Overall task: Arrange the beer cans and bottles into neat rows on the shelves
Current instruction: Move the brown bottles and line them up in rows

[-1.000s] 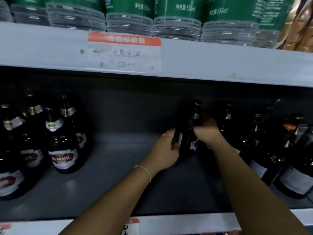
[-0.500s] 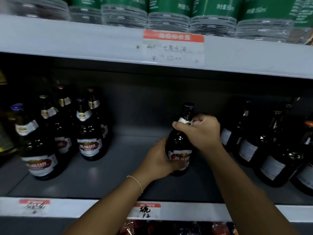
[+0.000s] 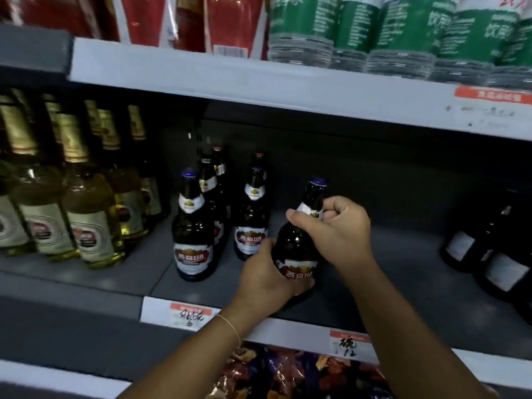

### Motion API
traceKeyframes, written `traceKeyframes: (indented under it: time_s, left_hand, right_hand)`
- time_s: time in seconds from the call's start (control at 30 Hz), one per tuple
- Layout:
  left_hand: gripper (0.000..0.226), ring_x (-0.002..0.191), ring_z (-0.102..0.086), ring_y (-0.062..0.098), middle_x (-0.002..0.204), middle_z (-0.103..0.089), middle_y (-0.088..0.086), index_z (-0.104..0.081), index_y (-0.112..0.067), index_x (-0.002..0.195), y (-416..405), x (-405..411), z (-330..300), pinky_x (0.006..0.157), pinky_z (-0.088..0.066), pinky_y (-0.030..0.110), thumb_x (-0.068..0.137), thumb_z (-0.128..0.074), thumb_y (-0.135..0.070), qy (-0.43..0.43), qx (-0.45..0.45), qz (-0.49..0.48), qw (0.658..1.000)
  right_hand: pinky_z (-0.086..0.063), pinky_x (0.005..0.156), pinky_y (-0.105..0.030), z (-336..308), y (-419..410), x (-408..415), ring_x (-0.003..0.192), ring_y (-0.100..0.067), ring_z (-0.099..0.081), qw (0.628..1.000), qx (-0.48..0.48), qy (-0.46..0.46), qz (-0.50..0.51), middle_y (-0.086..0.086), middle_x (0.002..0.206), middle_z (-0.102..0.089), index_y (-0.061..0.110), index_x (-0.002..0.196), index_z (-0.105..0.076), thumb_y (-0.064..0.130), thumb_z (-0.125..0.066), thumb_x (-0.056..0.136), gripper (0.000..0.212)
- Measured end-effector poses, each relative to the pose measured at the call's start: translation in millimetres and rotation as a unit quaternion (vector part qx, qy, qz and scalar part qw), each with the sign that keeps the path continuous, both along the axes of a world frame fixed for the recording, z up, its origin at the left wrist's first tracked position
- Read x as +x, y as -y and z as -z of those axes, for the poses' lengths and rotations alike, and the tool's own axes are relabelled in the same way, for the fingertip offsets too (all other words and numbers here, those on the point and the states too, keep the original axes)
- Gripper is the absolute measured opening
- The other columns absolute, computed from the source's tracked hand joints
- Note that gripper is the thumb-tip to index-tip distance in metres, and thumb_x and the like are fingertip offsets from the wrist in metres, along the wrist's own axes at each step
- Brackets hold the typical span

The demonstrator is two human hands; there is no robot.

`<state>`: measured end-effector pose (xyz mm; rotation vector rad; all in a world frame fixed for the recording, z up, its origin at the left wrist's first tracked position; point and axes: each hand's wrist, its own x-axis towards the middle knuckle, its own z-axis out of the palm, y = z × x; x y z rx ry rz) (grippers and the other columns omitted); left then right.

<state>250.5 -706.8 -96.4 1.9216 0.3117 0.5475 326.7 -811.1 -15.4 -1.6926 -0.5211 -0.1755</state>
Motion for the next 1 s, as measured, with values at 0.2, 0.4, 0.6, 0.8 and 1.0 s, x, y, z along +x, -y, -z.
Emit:
traceKeyframes:
  time_s: [0.2, 0.4, 0.6, 0.8, 1.0]
  left_hand:
    - [0.073, 0.088, -0.065, -0.006, 0.101, -0.069, -0.017, -0.051, -0.035, 0.118, -41, -26, 9, 0.081, -0.056, 0.021, 0.057, -0.092, -0.033, 0.024, -0.004, 0.000, 1.000]
    - [0.074, 0.088, -0.064, -0.008, 0.099, -0.070, -0.015, -0.051, -0.026, 0.121, -68, -35, 20, 0.072, -0.048, 0.007, 0.059, -0.092, -0.030, 0.040, 0.003, -0.002, 0.999]
    - [0.069, 0.092, -0.064, -0.005, 0.103, -0.069, -0.014, -0.052, -0.027, 0.118, -74, -33, 28, 0.080, -0.053, 0.015, 0.061, -0.090, -0.034, 0.041, 0.005, 0.003, 0.999]
    - [0.071, 0.098, -0.063, -0.004, 0.109, -0.067, -0.013, -0.049, -0.025, 0.123, -75, -28, 28, 0.082, -0.050, 0.011, 0.064, -0.089, -0.032, 0.032, -0.008, 0.018, 0.999]
    - [0.070, 0.102, -0.061, -0.004, 0.112, -0.066, -0.015, -0.048, -0.024, 0.127, -77, -33, 29, 0.084, -0.047, 0.008, 0.068, -0.086, -0.031, 0.018, 0.033, 0.038, 0.999]
  right_hand:
    - [-0.057, 0.058, -0.054, 5, -40, -29, 0.054, -0.030, -0.057, 1.000, -0.004, 0.013, -0.019, -0.014, 0.056, -0.057, 0.004, 0.071, -0.065, 0.040, -0.087, 0.066, 0.042]
    - [-0.059, 0.071, -0.051, 19, -64, -38, 0.068, -0.027, -0.066, 0.999, -0.010, 0.034, -0.027, -0.013, 0.060, -0.061, 0.007, 0.072, -0.067, 0.051, -0.079, 0.072, 0.046]
    - [-0.059, 0.079, -0.040, 25, -73, -42, 0.079, -0.018, -0.064, 0.997, -0.038, 0.065, 0.002, -0.009, 0.079, -0.064, 0.016, 0.078, -0.073, 0.038, -0.080, 0.079, 0.022]
    - [-0.051, 0.074, -0.010, 28, -66, -43, 0.079, 0.004, -0.064, 0.997, -0.042, 0.063, -0.023, -0.002, 0.098, -0.065, 0.029, 0.099, -0.070, 0.022, -0.075, 0.085, 0.016]
    - [-0.052, 0.089, -0.015, 64, -37, -42, 0.107, 0.010, -0.060, 0.993, -0.061, -0.036, -0.100, 0.017, 0.116, -0.064, 0.019, 0.133, -0.058, 0.011, -0.070, 0.089, 0.046]
